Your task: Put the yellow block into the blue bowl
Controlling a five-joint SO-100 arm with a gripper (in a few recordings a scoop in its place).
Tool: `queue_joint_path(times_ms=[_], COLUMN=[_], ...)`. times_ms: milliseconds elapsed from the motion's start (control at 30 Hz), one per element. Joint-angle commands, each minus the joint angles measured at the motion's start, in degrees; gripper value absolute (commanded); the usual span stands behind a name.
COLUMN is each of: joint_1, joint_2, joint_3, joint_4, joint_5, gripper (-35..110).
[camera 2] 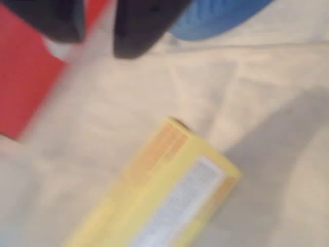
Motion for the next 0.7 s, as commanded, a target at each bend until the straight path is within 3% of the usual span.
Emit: queue_joint_path(times_ms=[0,433,667], joint_1=[-0.18,0.18,0.18], joint_2=[-13.54,-44.91,-56.43], joint_3=[-22.15,-57.48,-67.76], joint_4=[5.62,21.71,24.52], joint_5=[4.22,33.93,40.61], gripper=[0,0,0])
